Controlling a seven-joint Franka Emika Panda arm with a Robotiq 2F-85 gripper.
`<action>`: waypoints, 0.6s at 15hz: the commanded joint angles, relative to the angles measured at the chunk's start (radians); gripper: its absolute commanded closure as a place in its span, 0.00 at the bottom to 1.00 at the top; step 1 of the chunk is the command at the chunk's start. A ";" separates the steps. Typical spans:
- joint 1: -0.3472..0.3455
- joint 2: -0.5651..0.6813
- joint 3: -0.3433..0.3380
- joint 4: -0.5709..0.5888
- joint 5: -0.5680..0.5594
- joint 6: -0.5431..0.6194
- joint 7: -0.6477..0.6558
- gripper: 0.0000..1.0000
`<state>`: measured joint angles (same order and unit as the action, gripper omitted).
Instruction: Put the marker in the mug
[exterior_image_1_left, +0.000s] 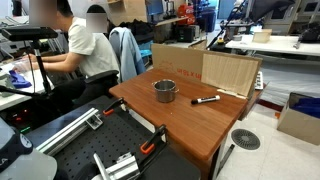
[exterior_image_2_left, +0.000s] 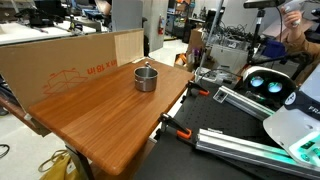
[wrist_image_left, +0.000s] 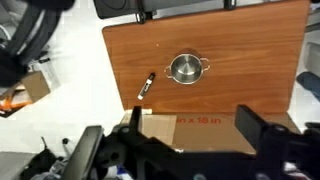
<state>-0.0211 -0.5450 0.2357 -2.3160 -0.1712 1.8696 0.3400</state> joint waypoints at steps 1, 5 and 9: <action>-0.007 -0.027 -0.063 -0.054 -0.011 0.070 0.031 0.00; -0.053 -0.030 -0.129 -0.129 -0.011 0.191 0.046 0.00; -0.121 -0.012 -0.187 -0.210 0.007 0.318 0.081 0.00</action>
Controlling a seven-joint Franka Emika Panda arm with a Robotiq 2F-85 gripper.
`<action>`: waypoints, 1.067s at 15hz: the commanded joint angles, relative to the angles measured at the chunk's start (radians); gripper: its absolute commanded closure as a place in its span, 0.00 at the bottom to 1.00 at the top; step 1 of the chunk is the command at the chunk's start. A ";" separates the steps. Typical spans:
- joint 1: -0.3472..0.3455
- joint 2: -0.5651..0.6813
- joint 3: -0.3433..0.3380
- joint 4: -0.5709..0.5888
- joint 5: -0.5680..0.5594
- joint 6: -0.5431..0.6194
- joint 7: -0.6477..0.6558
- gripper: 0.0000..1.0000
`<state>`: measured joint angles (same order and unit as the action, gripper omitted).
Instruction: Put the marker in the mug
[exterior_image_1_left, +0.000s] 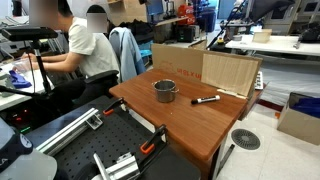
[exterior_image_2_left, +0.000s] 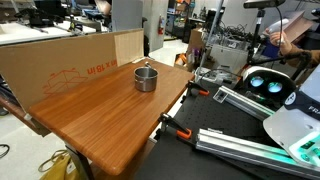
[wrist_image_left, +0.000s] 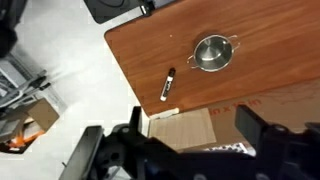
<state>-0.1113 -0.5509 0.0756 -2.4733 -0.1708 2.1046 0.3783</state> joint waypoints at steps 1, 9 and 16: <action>-0.051 -0.001 -0.039 -0.076 0.001 0.110 0.048 0.00; -0.188 0.157 -0.185 -0.159 0.034 0.259 0.033 0.00; -0.228 0.343 -0.238 -0.100 0.028 0.404 0.044 0.00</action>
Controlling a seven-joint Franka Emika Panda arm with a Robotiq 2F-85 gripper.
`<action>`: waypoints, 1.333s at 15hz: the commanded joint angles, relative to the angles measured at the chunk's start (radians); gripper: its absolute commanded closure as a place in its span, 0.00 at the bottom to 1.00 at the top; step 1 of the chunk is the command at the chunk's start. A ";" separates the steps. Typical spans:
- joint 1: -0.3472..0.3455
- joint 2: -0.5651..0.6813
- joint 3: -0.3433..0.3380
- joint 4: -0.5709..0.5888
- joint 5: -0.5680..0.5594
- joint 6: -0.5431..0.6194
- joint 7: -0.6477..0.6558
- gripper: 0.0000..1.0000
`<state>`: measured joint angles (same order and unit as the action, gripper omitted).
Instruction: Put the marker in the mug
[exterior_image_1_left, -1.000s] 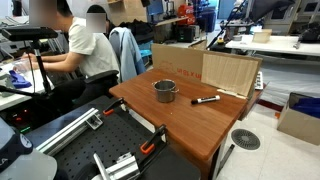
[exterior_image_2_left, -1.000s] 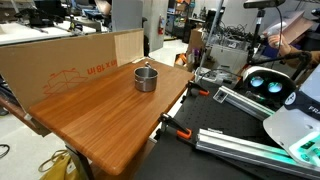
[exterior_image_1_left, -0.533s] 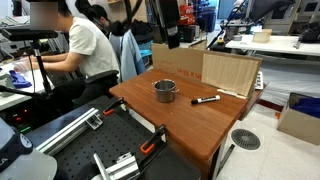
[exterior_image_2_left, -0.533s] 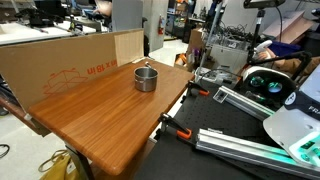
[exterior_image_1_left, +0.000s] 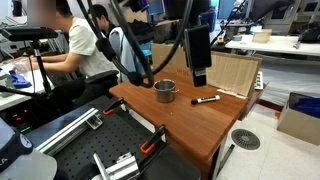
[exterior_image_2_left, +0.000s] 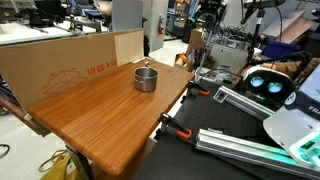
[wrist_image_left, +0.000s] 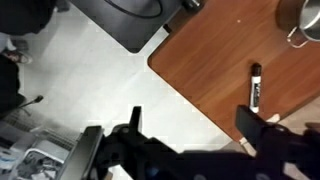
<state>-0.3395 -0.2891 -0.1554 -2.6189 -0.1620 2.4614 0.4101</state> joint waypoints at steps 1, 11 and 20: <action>0.006 0.114 -0.011 0.063 0.021 0.063 0.006 0.00; 0.090 0.432 -0.022 0.300 0.077 0.152 -0.013 0.00; 0.156 0.679 0.042 0.478 0.326 0.208 -0.107 0.00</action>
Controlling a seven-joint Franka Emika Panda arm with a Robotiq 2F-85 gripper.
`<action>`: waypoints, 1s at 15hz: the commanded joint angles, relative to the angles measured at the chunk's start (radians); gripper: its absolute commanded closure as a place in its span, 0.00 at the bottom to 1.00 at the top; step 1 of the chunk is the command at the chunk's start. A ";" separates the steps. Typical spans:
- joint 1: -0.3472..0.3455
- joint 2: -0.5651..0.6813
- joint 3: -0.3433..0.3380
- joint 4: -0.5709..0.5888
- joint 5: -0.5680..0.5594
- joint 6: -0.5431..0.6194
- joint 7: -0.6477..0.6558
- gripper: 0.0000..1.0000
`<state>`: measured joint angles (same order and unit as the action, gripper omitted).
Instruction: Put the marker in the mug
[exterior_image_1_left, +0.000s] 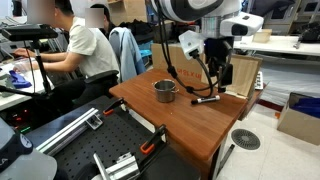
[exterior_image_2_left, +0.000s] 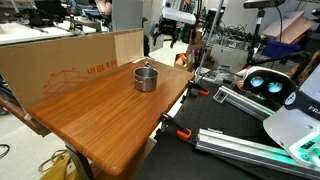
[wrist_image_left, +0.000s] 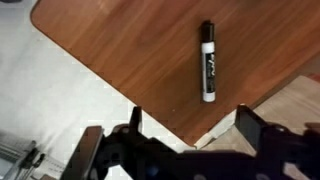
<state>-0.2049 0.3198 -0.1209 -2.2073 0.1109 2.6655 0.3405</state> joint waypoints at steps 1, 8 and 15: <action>0.032 0.097 0.010 0.088 0.054 -0.004 -0.031 0.00; 0.065 0.268 0.001 0.204 0.050 -0.062 -0.007 0.00; 0.071 0.374 -0.010 0.308 0.044 -0.112 -0.002 0.26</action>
<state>-0.1519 0.6592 -0.1134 -1.9594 0.1399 2.5984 0.3418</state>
